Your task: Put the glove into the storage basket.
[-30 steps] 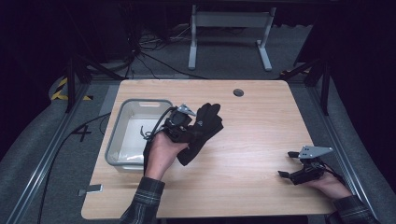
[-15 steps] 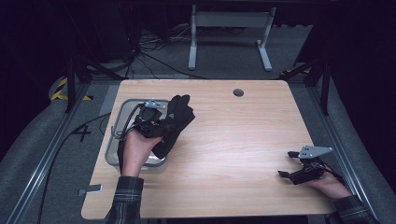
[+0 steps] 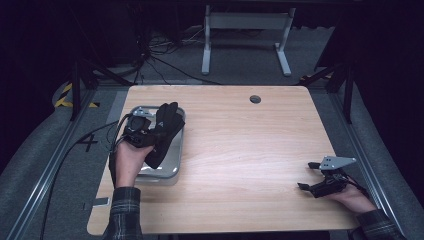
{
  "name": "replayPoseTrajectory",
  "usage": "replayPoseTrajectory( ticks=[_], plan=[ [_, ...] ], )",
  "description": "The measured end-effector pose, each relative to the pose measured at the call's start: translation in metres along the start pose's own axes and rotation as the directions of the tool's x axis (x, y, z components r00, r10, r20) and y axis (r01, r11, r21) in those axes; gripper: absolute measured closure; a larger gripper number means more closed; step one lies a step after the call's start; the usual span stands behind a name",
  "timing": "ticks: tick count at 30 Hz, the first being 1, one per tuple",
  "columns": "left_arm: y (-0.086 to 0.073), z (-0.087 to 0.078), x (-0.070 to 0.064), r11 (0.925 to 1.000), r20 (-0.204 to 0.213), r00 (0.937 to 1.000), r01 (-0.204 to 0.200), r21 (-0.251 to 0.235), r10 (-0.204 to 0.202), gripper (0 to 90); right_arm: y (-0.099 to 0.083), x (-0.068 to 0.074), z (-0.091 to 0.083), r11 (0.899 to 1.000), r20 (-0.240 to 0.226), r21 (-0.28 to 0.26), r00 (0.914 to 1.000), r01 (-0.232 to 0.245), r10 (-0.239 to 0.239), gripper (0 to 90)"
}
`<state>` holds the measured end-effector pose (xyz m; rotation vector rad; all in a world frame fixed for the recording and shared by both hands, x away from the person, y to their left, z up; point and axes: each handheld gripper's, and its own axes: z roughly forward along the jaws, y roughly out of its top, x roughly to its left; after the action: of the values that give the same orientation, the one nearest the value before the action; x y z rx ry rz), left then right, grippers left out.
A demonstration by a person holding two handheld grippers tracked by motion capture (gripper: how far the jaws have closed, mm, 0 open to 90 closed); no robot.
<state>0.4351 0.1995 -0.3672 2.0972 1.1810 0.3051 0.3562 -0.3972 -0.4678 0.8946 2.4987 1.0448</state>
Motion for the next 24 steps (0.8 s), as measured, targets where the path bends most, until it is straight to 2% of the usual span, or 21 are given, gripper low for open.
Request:
replayPoseTrajectory(
  ticks=[5,8,18,21,24],
  plan=[
    [-0.008,0.012,0.01,0.999,-0.009,0.9999,0.008,0.045,-0.008,67.2,0.0,0.0,0.0,1.0,0.001,0.0,1.0,-0.001,0.001,6.9],
    [-0.012,0.019,0.013,0.997,-0.012,0.9999,0.013,0.076,-0.012,66.6,0.0,0.0,0.0,1.0,0.001,0.0,1.0,-0.001,0.001,6.9],
    [-0.018,0.032,0.021,0.9898,-0.021,0.999,0.041,0.136,-0.038,62.9,0.0,0.0,0.0,1.0,0.001,0.0,1.0,-0.001,0.001,6.9],
    [-0.019,0.036,0.022,0.9869,-0.052,0.9976,0.054,0.152,-0.046,55.4,0.0,0.0,0.0,1.0,0.001,0.0,1.0,-0.001,0.001,6.9],
    [-0.021,0.037,0.024,0.988,-0.077,0.9955,0.066,0.14,-0.055,44.8,0.0,0.0,0.0,1.0,0.001,0.0,1.0,-0.001,0.001,6.9]
  ],
)
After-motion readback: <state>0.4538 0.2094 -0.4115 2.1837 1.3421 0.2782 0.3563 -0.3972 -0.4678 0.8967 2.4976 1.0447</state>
